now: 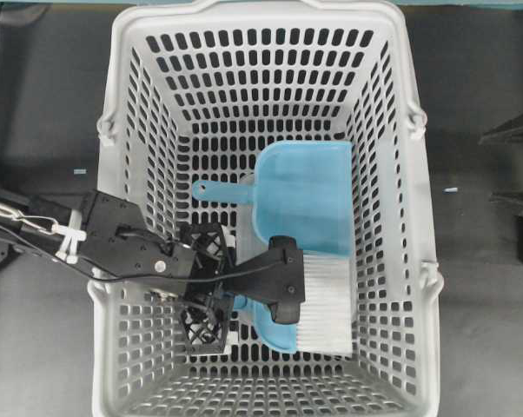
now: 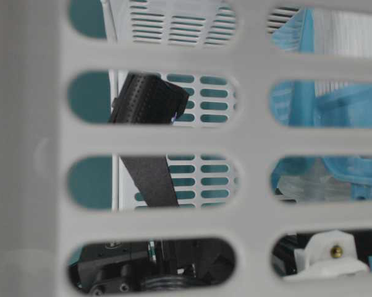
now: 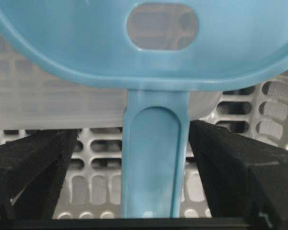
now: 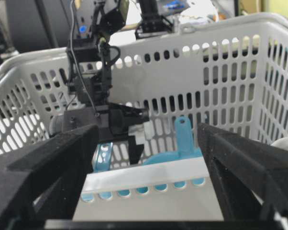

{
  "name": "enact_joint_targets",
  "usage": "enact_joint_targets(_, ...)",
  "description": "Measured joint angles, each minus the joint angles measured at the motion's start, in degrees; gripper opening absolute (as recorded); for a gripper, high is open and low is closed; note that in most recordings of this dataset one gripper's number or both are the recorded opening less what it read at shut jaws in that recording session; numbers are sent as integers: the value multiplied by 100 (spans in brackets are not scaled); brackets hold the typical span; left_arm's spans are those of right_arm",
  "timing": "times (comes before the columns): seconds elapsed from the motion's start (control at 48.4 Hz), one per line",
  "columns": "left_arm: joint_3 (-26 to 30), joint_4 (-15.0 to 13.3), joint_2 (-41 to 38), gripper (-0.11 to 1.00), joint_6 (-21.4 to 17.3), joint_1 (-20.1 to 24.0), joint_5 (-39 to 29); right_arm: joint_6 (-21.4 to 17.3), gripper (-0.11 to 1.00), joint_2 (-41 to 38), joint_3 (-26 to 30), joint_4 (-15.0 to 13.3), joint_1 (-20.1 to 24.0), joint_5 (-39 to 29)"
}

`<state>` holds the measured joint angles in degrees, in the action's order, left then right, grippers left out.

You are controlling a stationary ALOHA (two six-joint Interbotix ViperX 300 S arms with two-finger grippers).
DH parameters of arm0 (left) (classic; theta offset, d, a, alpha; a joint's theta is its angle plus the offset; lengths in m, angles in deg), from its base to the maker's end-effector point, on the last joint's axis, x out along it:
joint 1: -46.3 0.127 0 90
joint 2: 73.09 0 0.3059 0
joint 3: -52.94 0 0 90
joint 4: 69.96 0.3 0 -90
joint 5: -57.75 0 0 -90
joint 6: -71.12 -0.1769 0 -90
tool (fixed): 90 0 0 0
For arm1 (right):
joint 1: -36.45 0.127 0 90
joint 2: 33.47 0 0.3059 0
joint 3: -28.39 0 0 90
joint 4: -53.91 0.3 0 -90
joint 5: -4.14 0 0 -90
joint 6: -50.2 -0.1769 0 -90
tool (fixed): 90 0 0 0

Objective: Pick up the hand brush from the shopping basket with the left arm.
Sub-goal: 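Lift the gripped hand brush upward with the left gripper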

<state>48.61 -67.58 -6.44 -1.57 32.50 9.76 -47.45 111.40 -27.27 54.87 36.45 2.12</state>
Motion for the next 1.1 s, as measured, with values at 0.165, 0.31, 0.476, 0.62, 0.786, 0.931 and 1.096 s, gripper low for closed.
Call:
enact_joint_targets(0.165,-62,0,0,55,-9,-9,141,0,79,0,0,-9,0,0)
enact_joint_targets(0.31,-70,0,-9,23,9,-88,167,0,79,0,-26,-9,0,0)
enact_joint_targets(0.476,-62,0,-9,24,0,-114,185,0,79,0,-44,0,0,0)
enact_joint_targets(0.62,-70,-9,0,24,0,-114,185,0,79,0,-44,0,0,0)
enact_joint_targets(0.786,-18,0,26,24,0,-123,158,0,79,0,-44,-9,9,0)
enact_joint_targets(0.931,193,-9,246,24,0,-158,-35,9,79,-9,-53,-9,0,9)
enact_joint_targets(1.096,747,0,677,24,0,-176,-703,0,79,0,-53,0,0,0)
